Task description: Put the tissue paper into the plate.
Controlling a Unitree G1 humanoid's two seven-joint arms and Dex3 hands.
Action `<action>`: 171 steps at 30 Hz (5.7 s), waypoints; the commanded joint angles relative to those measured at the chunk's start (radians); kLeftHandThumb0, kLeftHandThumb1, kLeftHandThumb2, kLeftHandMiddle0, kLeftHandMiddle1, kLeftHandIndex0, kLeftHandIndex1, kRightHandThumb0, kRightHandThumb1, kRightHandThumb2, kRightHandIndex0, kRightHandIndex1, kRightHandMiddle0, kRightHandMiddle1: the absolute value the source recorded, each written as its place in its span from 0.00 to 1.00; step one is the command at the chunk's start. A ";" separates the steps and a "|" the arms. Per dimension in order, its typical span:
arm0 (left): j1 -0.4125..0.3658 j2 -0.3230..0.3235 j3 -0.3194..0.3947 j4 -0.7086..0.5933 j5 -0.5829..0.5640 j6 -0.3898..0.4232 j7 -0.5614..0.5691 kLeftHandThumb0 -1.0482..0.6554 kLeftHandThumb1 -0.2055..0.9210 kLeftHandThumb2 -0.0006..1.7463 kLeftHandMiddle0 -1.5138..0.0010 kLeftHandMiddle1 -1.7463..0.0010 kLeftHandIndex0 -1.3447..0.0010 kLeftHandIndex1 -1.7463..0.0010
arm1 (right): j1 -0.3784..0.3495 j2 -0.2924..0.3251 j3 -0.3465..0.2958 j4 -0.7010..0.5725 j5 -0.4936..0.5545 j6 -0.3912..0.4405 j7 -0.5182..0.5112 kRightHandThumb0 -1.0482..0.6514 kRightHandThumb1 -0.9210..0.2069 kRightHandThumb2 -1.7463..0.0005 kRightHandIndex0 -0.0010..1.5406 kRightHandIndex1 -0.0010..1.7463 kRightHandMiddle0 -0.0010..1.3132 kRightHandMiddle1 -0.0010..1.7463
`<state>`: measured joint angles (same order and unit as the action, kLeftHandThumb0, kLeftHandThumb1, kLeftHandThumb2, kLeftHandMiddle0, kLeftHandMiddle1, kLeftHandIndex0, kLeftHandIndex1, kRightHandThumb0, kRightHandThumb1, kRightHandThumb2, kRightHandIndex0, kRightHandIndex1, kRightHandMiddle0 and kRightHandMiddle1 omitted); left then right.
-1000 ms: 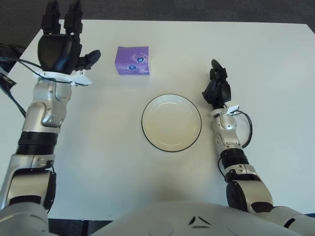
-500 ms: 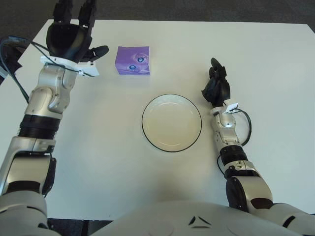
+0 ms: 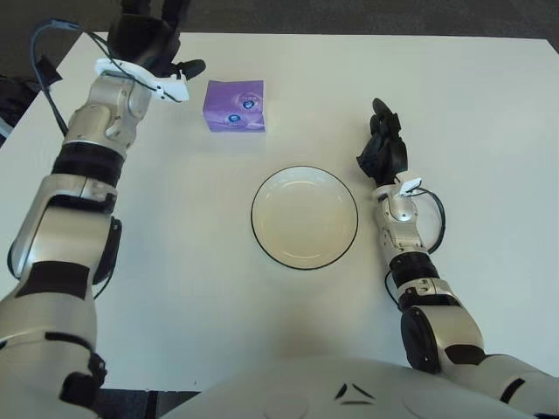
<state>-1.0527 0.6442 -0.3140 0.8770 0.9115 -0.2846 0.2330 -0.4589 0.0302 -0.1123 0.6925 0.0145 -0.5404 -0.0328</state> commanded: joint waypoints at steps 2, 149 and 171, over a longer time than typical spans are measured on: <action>-0.082 -0.036 -0.071 0.090 0.019 -0.033 0.011 0.00 1.00 0.50 1.00 1.00 0.98 0.97 | 0.097 0.009 -0.008 0.103 0.012 0.038 -0.002 0.23 0.00 0.42 0.13 0.00 0.00 0.22; -0.113 -0.234 -0.706 0.512 0.239 0.116 0.053 0.04 1.00 0.45 0.87 0.98 1.00 0.73 | 0.082 0.012 -0.015 0.178 0.015 0.011 -0.016 0.24 0.00 0.43 0.14 0.01 0.00 0.25; -0.080 -0.235 -0.616 0.506 0.150 0.058 0.161 0.21 1.00 0.31 0.46 0.03 0.64 0.04 | 0.086 0.014 -0.013 0.169 0.012 0.028 -0.024 0.23 0.00 0.44 0.14 0.00 0.00 0.25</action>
<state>-1.2053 0.4154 -0.9263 1.3730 1.0576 -0.1968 0.3911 -0.5109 0.0207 -0.1248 0.7832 0.0173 -0.5740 -0.0512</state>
